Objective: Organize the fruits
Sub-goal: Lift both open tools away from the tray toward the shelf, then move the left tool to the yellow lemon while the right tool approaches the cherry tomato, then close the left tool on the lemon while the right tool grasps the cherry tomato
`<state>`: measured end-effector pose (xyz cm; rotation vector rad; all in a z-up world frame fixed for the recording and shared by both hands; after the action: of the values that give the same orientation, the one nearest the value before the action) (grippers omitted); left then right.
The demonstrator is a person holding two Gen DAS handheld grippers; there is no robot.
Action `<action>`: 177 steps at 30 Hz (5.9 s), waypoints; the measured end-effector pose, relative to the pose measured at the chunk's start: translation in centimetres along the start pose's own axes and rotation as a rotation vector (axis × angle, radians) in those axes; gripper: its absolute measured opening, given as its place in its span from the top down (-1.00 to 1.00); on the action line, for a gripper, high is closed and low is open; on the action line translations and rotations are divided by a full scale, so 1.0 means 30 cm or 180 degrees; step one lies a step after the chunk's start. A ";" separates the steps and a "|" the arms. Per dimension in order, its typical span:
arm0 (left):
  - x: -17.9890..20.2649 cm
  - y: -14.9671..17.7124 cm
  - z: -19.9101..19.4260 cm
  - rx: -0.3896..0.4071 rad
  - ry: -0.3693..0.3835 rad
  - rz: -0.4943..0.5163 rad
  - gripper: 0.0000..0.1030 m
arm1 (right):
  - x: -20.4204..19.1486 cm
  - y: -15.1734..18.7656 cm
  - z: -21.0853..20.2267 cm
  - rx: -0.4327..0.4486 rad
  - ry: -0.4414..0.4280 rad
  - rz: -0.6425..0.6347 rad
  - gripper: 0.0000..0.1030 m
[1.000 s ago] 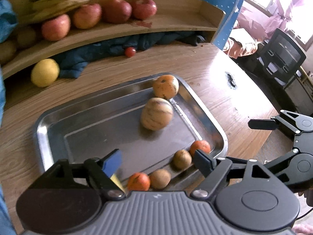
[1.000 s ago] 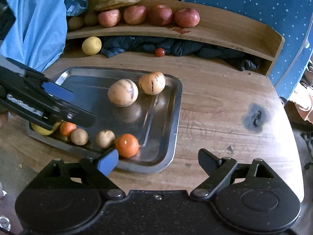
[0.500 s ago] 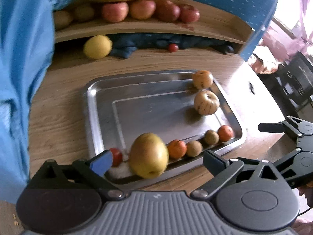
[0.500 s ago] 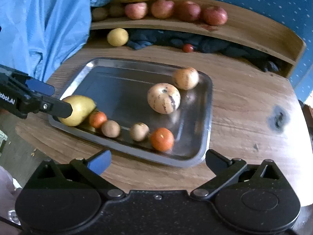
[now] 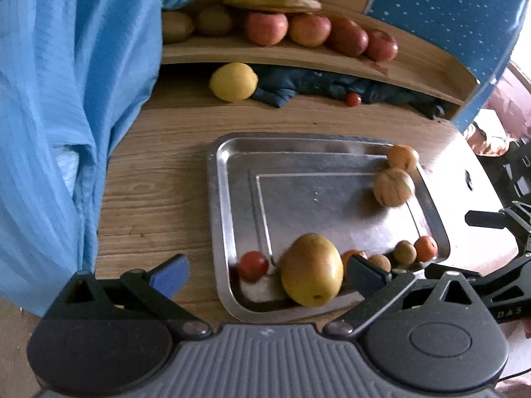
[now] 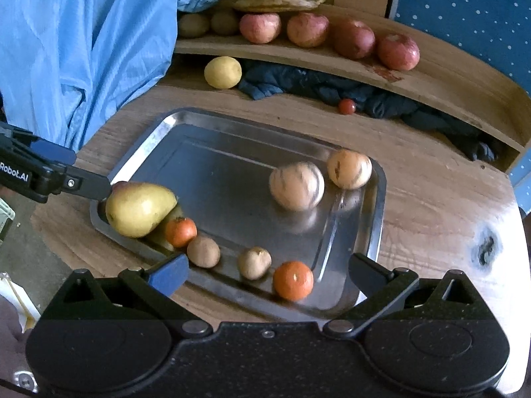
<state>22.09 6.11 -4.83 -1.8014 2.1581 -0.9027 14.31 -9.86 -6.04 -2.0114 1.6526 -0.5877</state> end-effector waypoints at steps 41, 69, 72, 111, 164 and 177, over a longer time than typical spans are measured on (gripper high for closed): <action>0.145 -0.192 0.225 0.0015 -0.0224 -0.0074 -0.99 | 0.258 -0.161 0.164 0.0046 -0.0208 -0.0140 -0.99; 0.137 -0.326 0.431 0.0089 -0.0586 -0.0206 -0.99 | 0.366 -0.356 0.429 0.0162 -0.0458 0.0058 -0.98; 0.096 -0.350 0.450 0.0140 -0.0665 -0.0260 -0.99 | 0.368 -0.383 0.485 0.0105 -0.0446 0.0138 -0.97; -0.155 -0.467 0.614 0.0370 -0.0577 -0.0279 -0.86 | 0.337 -0.437 0.754 -0.0034 -0.0138 0.0632 0.19; -0.151 -0.284 0.568 0.0351 -0.0561 -0.0590 -0.34 | 0.106 -0.438 0.705 0.0021 -0.0425 0.0368 0.53; -0.150 -0.239 0.481 0.0416 -0.0478 -0.0559 -0.34 | 0.089 -0.447 0.649 0.0084 -0.0452 0.0365 0.53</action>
<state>36.43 5.04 -13.38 -1.9486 1.8310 -0.8906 36.90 -8.61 -13.43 -1.8792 1.6529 -0.4140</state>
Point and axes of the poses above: each gripper's, at about its wrist camera, not at the fingertips, and z roughly the way its jaws point, x to its right, y to its underside, the point moved 6 cm from there along z, roughly the way its jaws point, and after that the axes turned 13 degrees about x, right-handed, at the moved point
